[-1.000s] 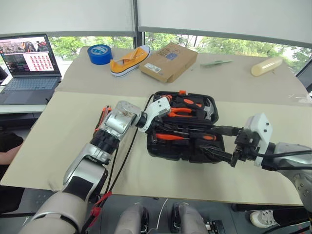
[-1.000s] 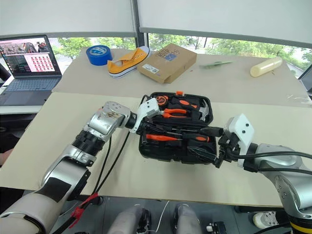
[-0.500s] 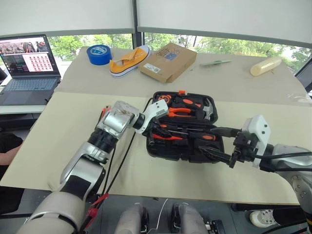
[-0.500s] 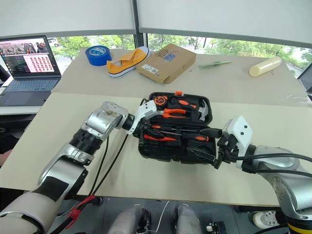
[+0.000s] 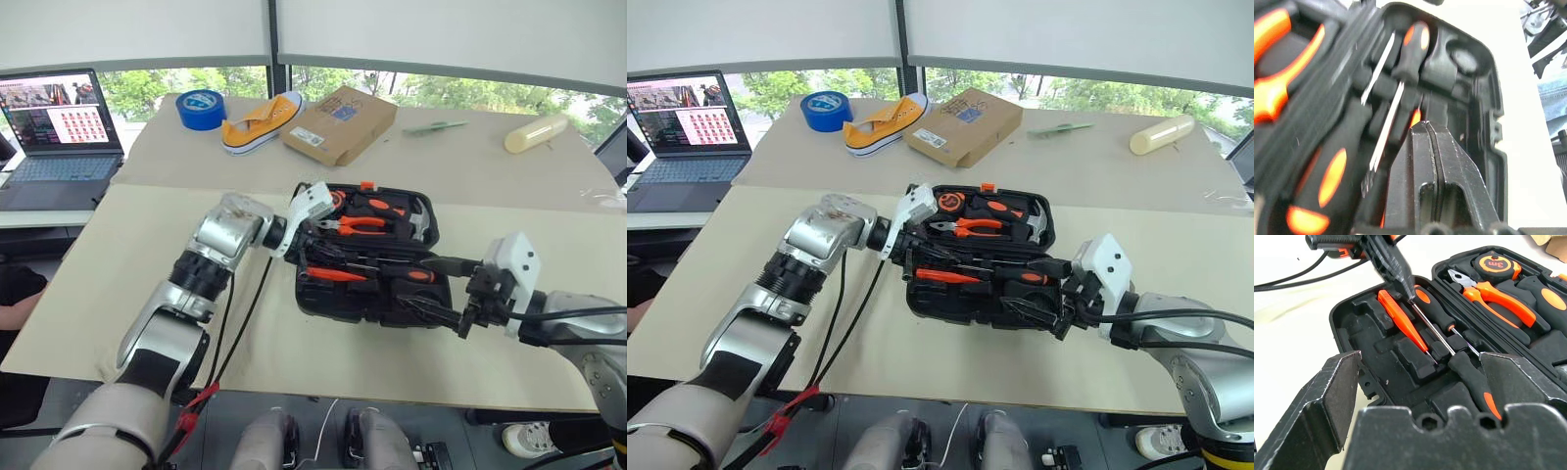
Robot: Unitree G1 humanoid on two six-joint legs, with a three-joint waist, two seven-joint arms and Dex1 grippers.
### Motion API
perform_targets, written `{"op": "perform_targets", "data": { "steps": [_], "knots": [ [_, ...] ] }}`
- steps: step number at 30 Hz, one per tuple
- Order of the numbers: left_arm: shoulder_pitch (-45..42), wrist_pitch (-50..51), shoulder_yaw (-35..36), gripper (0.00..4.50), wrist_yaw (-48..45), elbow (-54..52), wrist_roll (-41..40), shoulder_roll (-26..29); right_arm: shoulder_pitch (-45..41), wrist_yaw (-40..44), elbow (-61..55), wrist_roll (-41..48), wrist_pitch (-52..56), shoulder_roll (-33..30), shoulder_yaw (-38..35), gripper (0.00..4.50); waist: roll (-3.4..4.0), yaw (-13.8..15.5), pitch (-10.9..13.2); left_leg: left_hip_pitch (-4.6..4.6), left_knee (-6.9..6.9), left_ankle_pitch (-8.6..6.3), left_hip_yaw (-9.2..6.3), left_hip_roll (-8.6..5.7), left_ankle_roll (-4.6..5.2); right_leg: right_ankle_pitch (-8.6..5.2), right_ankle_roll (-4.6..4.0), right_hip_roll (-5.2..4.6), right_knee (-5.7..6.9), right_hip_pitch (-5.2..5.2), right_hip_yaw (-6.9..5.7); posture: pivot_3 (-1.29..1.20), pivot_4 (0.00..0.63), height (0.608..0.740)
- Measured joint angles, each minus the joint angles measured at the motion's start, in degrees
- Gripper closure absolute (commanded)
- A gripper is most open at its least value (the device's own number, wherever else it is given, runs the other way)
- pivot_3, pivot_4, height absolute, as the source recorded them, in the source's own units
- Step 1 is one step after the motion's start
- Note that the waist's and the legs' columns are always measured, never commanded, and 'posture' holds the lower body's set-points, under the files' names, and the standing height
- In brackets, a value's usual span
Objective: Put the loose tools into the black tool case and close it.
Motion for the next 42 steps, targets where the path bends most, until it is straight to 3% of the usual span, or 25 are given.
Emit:
{"op": "perform_targets", "data": {
  "steps": [18,33,42],
  "knots": [
    [-1.2,-4.2,-1.4,4.45,3.8,10.8,3.8,-4.3,0.2,-0.4,-0.4,-0.1,0.0,0.3,0.3,0.0,-0.01,0.0,0.0,0.0,0.0,0.0,0.01,0.0,0.01,0.01,0.01,0.0,0.0,-0.01,-0.02,0.0,0.15,0.731],
    [0.5,-0.8,-3.5,4.45,-0.8,4.4,4.0,0.4,0.1,-0.6,-0.3,-1.0,-0.4,1.3,1.4,0.0,0.0,-0.1,0.0,0.03,0.0,0.0,0.02,0.01,0.0,0.01,0.01,0.0,0.0,0.0,0.0,0.0,0.15,0.731],
    [0.1,3.7,0.4,4.45,0.5,5.7,1.3,0.0,0.0,-0.5,-0.3,-1.2,-0.9,1.7,1.4,0.0,0.0,0.0,0.0,0.0,0.01,0.0,0.01,0.0,0.0,0.01,0.01,0.0,0.01,-0.01,-0.02,0.0,0.15,0.731]
  ]
}}
